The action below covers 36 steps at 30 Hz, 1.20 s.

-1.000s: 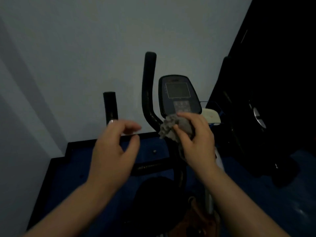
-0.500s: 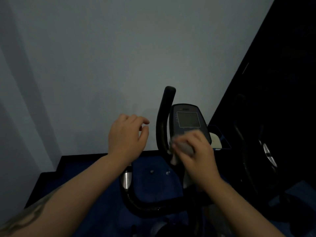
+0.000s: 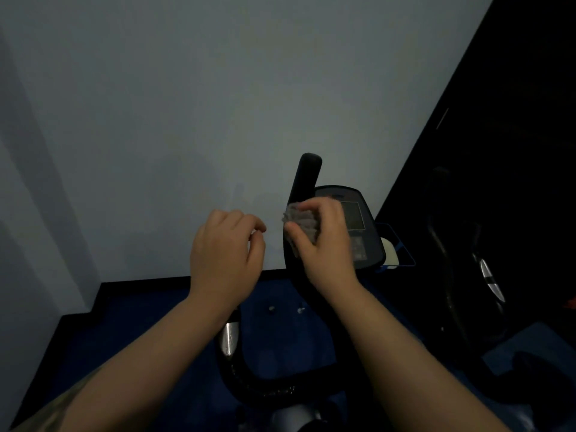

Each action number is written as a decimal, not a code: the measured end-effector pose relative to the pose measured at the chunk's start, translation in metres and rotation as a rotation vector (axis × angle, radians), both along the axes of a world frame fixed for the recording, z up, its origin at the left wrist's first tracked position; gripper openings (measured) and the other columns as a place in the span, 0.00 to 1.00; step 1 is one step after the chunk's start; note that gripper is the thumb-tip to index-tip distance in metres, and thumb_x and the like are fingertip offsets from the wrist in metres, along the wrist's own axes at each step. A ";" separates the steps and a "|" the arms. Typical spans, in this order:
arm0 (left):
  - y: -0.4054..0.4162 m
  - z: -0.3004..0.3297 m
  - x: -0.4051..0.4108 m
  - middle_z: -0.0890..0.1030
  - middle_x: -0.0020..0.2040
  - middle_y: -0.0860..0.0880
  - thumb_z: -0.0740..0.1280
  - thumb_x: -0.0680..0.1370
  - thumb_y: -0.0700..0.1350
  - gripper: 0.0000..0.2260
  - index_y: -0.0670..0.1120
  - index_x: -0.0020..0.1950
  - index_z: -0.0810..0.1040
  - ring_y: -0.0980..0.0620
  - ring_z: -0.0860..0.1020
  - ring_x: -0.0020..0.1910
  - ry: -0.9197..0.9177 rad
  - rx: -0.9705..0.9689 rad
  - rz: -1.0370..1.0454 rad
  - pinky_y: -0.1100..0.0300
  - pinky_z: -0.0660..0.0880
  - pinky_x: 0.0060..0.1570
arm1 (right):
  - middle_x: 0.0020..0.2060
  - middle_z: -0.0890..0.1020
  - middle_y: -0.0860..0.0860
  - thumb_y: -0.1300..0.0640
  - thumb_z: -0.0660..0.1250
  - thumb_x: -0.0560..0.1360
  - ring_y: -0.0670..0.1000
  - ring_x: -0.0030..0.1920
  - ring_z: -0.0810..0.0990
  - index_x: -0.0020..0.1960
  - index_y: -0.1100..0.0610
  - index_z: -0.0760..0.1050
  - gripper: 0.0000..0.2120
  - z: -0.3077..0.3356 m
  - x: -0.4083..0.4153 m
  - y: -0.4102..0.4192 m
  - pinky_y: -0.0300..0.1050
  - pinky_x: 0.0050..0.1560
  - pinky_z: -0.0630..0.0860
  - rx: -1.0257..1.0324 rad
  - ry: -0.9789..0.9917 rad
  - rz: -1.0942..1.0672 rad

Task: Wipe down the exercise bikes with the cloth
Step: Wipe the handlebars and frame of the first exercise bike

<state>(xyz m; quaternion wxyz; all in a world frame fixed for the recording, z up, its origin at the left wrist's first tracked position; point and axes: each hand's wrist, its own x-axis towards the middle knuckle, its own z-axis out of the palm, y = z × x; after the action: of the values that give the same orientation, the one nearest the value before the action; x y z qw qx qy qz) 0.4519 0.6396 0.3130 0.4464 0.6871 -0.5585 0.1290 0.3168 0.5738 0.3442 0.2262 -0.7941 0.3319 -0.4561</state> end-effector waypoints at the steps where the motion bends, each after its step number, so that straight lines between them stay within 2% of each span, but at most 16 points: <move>1: 0.000 0.000 0.000 0.78 0.38 0.51 0.61 0.76 0.43 0.08 0.46 0.45 0.80 0.51 0.71 0.43 -0.004 0.007 0.000 0.53 0.70 0.38 | 0.52 0.72 0.49 0.61 0.70 0.74 0.44 0.51 0.74 0.52 0.57 0.73 0.09 -0.002 0.005 0.001 0.31 0.52 0.70 -0.011 0.026 -0.012; 6: 0.000 0.000 0.001 0.77 0.38 0.52 0.61 0.76 0.43 0.08 0.47 0.45 0.80 0.52 0.71 0.43 0.004 0.006 0.000 0.54 0.69 0.38 | 0.45 0.73 0.45 0.58 0.73 0.71 0.37 0.47 0.73 0.45 0.52 0.75 0.07 -0.007 -0.029 0.000 0.25 0.47 0.67 -0.046 0.222 0.132; 9: -0.001 0.001 0.001 0.75 0.36 0.54 0.61 0.76 0.42 0.07 0.47 0.44 0.80 0.52 0.71 0.41 -0.009 -0.002 0.006 0.55 0.68 0.38 | 0.47 0.73 0.48 0.60 0.73 0.71 0.35 0.48 0.73 0.46 0.53 0.77 0.07 0.016 -0.007 -0.015 0.24 0.49 0.68 -0.152 0.094 0.024; 11: -0.001 0.001 0.001 0.76 0.37 0.53 0.62 0.76 0.42 0.07 0.47 0.45 0.80 0.51 0.71 0.41 -0.017 0.002 0.016 0.55 0.67 0.38 | 0.49 0.73 0.52 0.61 0.72 0.72 0.43 0.50 0.75 0.48 0.58 0.78 0.06 0.018 0.015 -0.015 0.35 0.51 0.74 -0.204 0.040 -0.039; 12: 0.000 0.001 0.001 0.76 0.37 0.53 0.62 0.76 0.42 0.07 0.47 0.45 0.80 0.51 0.71 0.41 -0.018 0.003 0.016 0.55 0.67 0.39 | 0.49 0.74 0.54 0.62 0.72 0.72 0.49 0.50 0.75 0.48 0.60 0.78 0.06 0.011 0.021 -0.011 0.41 0.50 0.75 -0.241 0.086 -0.054; 13: 0.000 0.001 0.000 0.77 0.38 0.52 0.62 0.76 0.42 0.07 0.47 0.45 0.80 0.51 0.71 0.42 -0.018 0.006 0.012 0.56 0.66 0.39 | 0.48 0.74 0.54 0.62 0.72 0.72 0.51 0.50 0.75 0.47 0.61 0.78 0.06 0.002 0.020 -0.007 0.42 0.49 0.75 -0.261 0.161 -0.035; 14: 0.000 0.001 0.001 0.77 0.38 0.52 0.62 0.76 0.42 0.07 0.48 0.45 0.80 0.52 0.71 0.41 -0.018 0.009 0.011 0.57 0.66 0.39 | 0.47 0.75 0.53 0.61 0.73 0.71 0.50 0.50 0.74 0.47 0.60 0.79 0.06 -0.005 0.014 -0.003 0.40 0.48 0.74 -0.234 0.217 0.001; 17: 0.000 0.000 0.002 0.77 0.37 0.53 0.62 0.75 0.42 0.07 0.48 0.44 0.79 0.53 0.70 0.41 -0.016 -0.002 0.018 0.57 0.65 0.38 | 0.46 0.75 0.48 0.59 0.75 0.70 0.38 0.47 0.74 0.47 0.56 0.81 0.07 0.003 -0.006 -0.003 0.28 0.47 0.69 -0.114 0.232 0.079; 19: -0.001 0.000 0.002 0.76 0.37 0.54 0.62 0.75 0.42 0.06 0.48 0.44 0.79 0.53 0.70 0.40 -0.009 -0.015 0.013 0.57 0.66 0.38 | 0.45 0.73 0.48 0.60 0.75 0.69 0.36 0.45 0.72 0.47 0.57 0.80 0.08 0.030 -0.006 -0.010 0.23 0.48 0.66 -0.251 0.118 -0.022; 21: -0.001 0.000 0.002 0.75 0.36 0.54 0.62 0.75 0.41 0.06 0.48 0.43 0.79 0.54 0.69 0.40 -0.001 -0.020 0.017 0.57 0.65 0.39 | 0.47 0.71 0.48 0.59 0.73 0.70 0.42 0.48 0.72 0.49 0.58 0.80 0.08 0.060 0.007 -0.026 0.24 0.50 0.65 -0.368 0.004 -0.105; 24: -0.001 0.000 0.001 0.75 0.36 0.54 0.62 0.75 0.41 0.06 0.47 0.43 0.79 0.54 0.69 0.40 -0.014 -0.018 0.014 0.57 0.65 0.39 | 0.52 0.73 0.50 0.54 0.67 0.76 0.52 0.57 0.72 0.57 0.54 0.78 0.11 0.077 0.027 -0.042 0.36 0.55 0.68 -0.244 0.061 -0.113; 25: 0.000 0.000 0.001 0.75 0.36 0.53 0.63 0.75 0.40 0.06 0.47 0.43 0.79 0.53 0.69 0.40 -0.014 -0.018 0.015 0.57 0.65 0.39 | 0.53 0.74 0.51 0.53 0.65 0.78 0.52 0.58 0.72 0.59 0.53 0.77 0.11 0.072 0.029 -0.043 0.36 0.55 0.67 -0.179 0.024 -0.117; 29: -0.001 0.000 0.001 0.77 0.37 0.53 0.63 0.74 0.40 0.06 0.47 0.43 0.79 0.51 0.72 0.40 -0.020 -0.015 0.027 0.57 0.64 0.39 | 0.57 0.77 0.51 0.55 0.62 0.80 0.45 0.57 0.77 0.66 0.54 0.74 0.15 0.027 0.023 -0.023 0.31 0.59 0.72 0.079 -0.315 -0.142; 32: 0.000 0.000 0.001 0.77 0.37 0.53 0.65 0.74 0.39 0.05 0.47 0.43 0.80 0.51 0.72 0.40 -0.025 -0.025 0.022 0.58 0.63 0.40 | 0.56 0.82 0.54 0.58 0.63 0.79 0.50 0.56 0.81 0.64 0.59 0.75 0.14 0.024 0.013 -0.031 0.43 0.58 0.78 0.377 -0.503 -0.063; 33: 0.000 0.000 0.001 0.77 0.36 0.53 0.65 0.74 0.39 0.05 0.47 0.43 0.80 0.52 0.72 0.40 -0.025 -0.028 0.025 0.58 0.63 0.40 | 0.56 0.82 0.53 0.57 0.62 0.80 0.50 0.56 0.81 0.63 0.58 0.76 0.14 0.033 0.012 -0.039 0.42 0.58 0.78 0.365 -0.520 -0.078; 36: 0.000 0.001 0.000 0.76 0.36 0.53 0.66 0.74 0.38 0.05 0.47 0.42 0.80 0.51 0.72 0.40 -0.025 -0.013 0.035 0.58 0.63 0.39 | 0.60 0.79 0.50 0.56 0.61 0.81 0.45 0.59 0.77 0.65 0.55 0.75 0.14 0.058 0.026 -0.049 0.28 0.57 0.72 0.259 -0.500 -0.102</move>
<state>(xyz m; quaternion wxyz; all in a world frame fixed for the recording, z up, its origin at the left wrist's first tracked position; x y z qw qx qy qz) 0.4516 0.6398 0.3137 0.4415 0.6921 -0.5512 0.1492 0.3427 0.5247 0.4021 0.3776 -0.6036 0.3607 -0.6024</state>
